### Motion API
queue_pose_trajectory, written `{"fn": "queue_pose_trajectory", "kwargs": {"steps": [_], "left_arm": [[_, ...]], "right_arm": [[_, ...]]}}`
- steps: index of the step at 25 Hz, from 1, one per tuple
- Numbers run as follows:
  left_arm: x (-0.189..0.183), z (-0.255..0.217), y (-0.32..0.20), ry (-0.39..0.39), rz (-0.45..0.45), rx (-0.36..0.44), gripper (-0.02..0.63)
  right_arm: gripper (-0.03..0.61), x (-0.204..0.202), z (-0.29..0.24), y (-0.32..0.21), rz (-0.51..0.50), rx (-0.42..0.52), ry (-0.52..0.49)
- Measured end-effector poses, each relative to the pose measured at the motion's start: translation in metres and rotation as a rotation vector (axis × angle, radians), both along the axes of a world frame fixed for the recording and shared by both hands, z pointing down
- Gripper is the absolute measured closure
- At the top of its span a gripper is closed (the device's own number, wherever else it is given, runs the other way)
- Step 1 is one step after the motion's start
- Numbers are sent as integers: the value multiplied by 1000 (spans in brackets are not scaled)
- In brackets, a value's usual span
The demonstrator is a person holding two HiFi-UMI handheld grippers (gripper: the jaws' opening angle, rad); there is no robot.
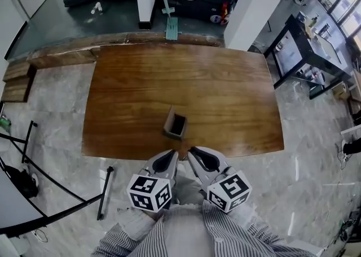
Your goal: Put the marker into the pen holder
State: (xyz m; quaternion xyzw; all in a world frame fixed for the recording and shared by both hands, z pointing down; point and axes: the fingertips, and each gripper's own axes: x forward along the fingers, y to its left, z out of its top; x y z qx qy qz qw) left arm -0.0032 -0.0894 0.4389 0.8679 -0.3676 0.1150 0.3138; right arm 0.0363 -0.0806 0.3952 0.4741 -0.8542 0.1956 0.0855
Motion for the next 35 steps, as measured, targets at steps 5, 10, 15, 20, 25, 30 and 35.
{"fn": "queue_pose_trajectory", "kwargs": {"steps": [5, 10, 15, 20, 25, 30, 35], "left_arm": [[4, 5, -18, 11, -47, -14, 606], [1, 3, -39, 13, -83, -3, 606], [5, 5, -51, 0, -92, -12, 606], [5, 15, -54, 12, -97, -45, 606], [2, 22, -55, 14, -99, -69, 606], [0, 33, -50, 17, -106, -102, 606], [0, 45, -48, 17, -104, -119, 606]], "right_arm": [[534, 4, 1, -22, -42, -2, 4], [534, 2, -6, -48, -76, 23, 8], [534, 6, -10, -71, -93, 31, 14], [534, 8, -4, -89, -92, 27, 5], [534, 7, 4, -100, -83, 22, -11], [534, 2, 30, -102, -88, -20, -1], [534, 0, 57, -104, -92, -62, 12]]}}
